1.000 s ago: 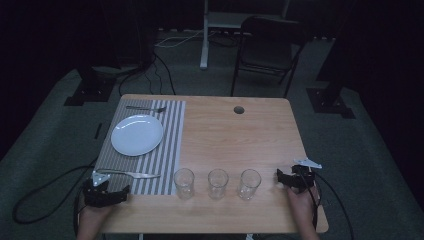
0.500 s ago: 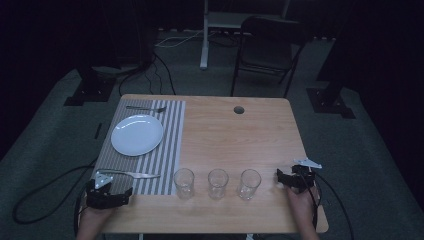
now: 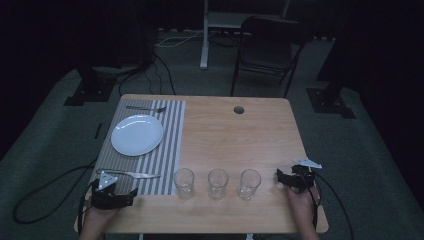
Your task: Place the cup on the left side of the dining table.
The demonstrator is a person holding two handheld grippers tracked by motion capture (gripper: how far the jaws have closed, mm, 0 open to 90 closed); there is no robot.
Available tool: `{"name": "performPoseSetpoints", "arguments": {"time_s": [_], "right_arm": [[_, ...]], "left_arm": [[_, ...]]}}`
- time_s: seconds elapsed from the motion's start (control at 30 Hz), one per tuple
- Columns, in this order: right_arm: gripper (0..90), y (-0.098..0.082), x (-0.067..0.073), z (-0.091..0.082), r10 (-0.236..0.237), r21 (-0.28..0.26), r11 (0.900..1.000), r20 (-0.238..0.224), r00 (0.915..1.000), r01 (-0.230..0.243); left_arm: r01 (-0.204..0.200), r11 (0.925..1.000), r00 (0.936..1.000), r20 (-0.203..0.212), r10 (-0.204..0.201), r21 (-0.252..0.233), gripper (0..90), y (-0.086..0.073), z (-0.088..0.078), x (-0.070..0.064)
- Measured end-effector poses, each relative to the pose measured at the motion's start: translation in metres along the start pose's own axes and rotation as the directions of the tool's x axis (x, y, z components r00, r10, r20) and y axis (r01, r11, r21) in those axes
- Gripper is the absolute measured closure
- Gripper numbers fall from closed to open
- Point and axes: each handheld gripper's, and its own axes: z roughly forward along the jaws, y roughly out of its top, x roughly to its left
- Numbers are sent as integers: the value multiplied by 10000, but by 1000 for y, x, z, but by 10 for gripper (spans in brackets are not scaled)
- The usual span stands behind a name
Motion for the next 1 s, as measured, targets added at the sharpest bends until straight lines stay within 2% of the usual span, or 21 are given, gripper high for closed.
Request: {"name": "performPoseSetpoints", "arguments": {"time_s": [0.13, 0.4, 0.5, 0.7, 0.77, 0.9, 1.0], "right_arm": [[122, 0, 0, 0, 8, 2, 10000, 0, 10000, -8], [122, 0, 0, 0, 8, 4, 10000, -4, 10000, -8], [122, 0, 0, 0, 6, 3, 10000, -4, 10000, -6], [122, 0, 0, 0, 6, 4, 10000, -4, 10000, -6], [122, 0, 0, 0, 10, 6, 10000, -4, 10000, -10], [122, 0, 0, 0, 4, 1, 10000, -2, 10000, -4], [122, 0, 0, 0, 2, 0, 10000, -2, 10000, -2]], "left_arm": [[-128, 9999, 9994, 328, 130, -67, 22, 4, -2, -7], [-589, 9982, 9954, 748, 599, -149, 40, 9, -2, -20], [-637, 9976, 9942, 849, 658, -268, 40, 10, -3, -24], [-859, 9954, 9893, 1145, 902, -423, 40, 16, -5, -36], [-936, 9943, 9851, 1396, 1000, -519, 40, 18, -6, -40], [-886, 9936, 9832, 1540, 985, -699, 40, 22, -8, -47], [-960, 9918, 9787, 1735, 1096, -846, 40, 26, -11, -54]]}}
